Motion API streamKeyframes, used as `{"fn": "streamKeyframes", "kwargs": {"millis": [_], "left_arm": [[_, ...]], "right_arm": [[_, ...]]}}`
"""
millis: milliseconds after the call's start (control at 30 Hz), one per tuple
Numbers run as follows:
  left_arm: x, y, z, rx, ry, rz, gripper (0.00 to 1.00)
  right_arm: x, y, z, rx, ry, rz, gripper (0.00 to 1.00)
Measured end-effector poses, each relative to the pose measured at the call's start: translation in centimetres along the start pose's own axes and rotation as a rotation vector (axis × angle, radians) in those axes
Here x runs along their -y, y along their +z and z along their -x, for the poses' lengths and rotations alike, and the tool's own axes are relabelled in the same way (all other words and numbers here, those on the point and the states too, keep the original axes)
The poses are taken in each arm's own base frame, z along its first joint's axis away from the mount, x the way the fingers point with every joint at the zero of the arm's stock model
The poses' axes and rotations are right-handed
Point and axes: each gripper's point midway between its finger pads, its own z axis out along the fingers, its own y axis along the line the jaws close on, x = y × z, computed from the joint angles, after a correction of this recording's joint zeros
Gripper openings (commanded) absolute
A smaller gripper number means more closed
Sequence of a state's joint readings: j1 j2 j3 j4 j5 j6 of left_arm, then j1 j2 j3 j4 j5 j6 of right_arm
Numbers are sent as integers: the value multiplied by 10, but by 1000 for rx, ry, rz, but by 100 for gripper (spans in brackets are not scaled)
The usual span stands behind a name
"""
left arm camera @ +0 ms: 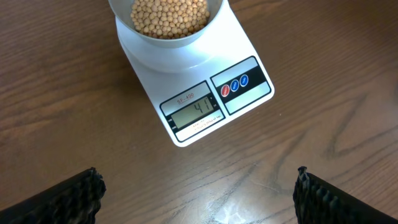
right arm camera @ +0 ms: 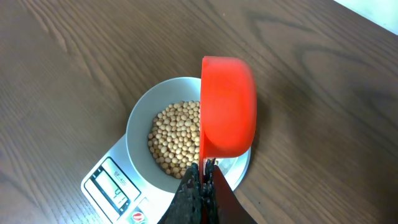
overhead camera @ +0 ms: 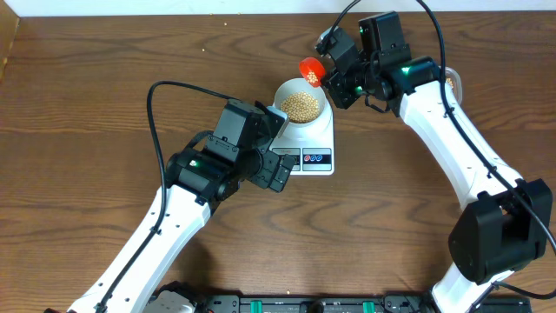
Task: Scoop item into bowl and weigh 50g on scale
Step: 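Raise the empty scoop above the bowl with the right gripper, then carry the red scoop right to the soybean tub with the right gripper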
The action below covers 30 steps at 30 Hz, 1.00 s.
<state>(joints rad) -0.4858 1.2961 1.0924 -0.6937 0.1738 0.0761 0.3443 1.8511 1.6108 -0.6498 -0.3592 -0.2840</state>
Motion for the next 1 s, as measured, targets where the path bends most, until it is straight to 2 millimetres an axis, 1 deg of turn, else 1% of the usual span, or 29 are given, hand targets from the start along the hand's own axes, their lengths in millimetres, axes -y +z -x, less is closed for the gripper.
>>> {"fn": "streamKeyframes", "kwargs": {"millis": [500,767,1000], "left_arm": [[0,0,0,0,0,0,99],[0,0,0,0,0,0,99],[0,0,0,0,0,0,99]], "right_arm": [[-1,0,-1,-3,-133,5,1],[-1,0,-1,-2,-248,5,1],[-1,0,-1,-2,-381,5,1]]}}
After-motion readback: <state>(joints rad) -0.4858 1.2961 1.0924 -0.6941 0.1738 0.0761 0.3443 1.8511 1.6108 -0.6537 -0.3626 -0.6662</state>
